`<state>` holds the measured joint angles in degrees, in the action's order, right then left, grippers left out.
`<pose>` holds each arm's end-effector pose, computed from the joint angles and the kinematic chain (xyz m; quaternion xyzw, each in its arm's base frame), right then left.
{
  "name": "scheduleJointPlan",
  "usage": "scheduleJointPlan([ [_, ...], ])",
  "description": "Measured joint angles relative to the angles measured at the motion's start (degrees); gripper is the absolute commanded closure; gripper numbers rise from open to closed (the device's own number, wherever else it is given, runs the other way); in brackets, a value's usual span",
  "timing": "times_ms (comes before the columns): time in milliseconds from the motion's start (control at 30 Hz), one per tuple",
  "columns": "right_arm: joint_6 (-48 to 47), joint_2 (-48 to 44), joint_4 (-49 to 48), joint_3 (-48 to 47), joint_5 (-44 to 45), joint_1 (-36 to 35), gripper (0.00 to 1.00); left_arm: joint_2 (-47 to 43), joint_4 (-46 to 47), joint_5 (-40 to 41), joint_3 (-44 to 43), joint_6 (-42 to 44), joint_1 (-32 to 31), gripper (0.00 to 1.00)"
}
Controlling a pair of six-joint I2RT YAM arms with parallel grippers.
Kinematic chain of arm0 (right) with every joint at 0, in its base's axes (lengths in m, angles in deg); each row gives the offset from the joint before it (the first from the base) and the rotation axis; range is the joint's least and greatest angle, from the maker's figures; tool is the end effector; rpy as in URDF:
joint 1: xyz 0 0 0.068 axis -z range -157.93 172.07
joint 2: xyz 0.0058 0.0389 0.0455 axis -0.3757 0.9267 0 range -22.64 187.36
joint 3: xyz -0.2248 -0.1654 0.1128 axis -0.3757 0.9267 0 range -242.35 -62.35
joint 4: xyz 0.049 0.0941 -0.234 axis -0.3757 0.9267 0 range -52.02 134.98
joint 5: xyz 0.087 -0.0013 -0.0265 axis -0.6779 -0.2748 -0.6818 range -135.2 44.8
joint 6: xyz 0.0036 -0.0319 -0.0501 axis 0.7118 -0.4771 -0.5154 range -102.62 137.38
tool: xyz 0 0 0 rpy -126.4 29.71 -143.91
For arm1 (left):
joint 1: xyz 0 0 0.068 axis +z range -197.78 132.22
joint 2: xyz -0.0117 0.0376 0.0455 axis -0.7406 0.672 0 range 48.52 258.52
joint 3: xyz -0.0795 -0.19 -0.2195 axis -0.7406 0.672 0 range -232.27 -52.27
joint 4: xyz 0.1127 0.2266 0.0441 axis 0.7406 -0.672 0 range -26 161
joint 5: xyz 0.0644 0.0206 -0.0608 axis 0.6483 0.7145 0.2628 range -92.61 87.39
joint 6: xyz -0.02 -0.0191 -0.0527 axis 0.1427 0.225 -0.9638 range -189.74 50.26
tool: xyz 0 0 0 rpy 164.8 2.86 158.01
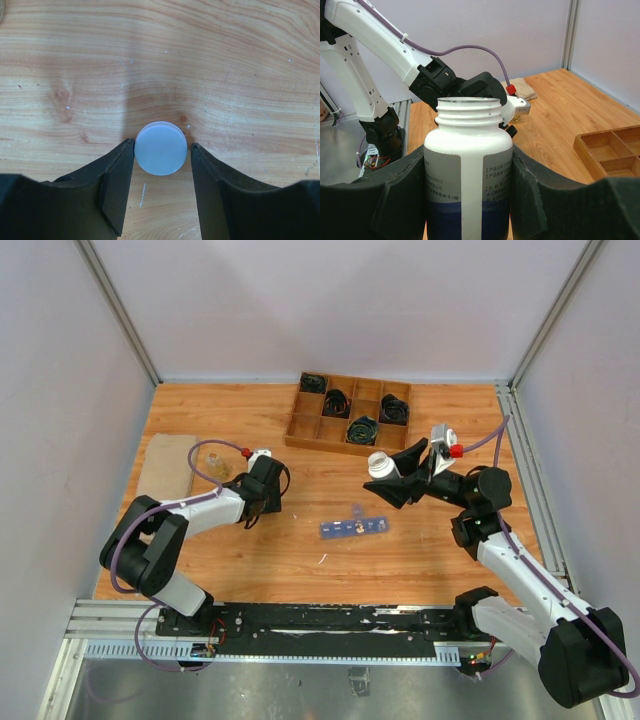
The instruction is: Sort the pills into containers
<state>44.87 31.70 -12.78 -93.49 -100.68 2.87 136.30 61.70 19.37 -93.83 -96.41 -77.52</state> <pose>0.1591 0.0934 0.3579 -0.3638 0.4864 0.5214 0.5993 0.2538 -0.1261 0.1800 -0.0314 0.9388 0.0230 0.3424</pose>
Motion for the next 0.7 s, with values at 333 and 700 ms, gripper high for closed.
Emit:
scheduleJointPlan([
  [333,0.20,0.00,0.00,0.20,0.00,0.00,0.86,0.00,0.55,0.13,0.17,-0.17,0.00,0.45],
  [700,0.22,0.00,0.00,0.22,0.00,0.00,0.86,0.00,0.61,0.59,0.20,-0.13,0.00,0.63],
])
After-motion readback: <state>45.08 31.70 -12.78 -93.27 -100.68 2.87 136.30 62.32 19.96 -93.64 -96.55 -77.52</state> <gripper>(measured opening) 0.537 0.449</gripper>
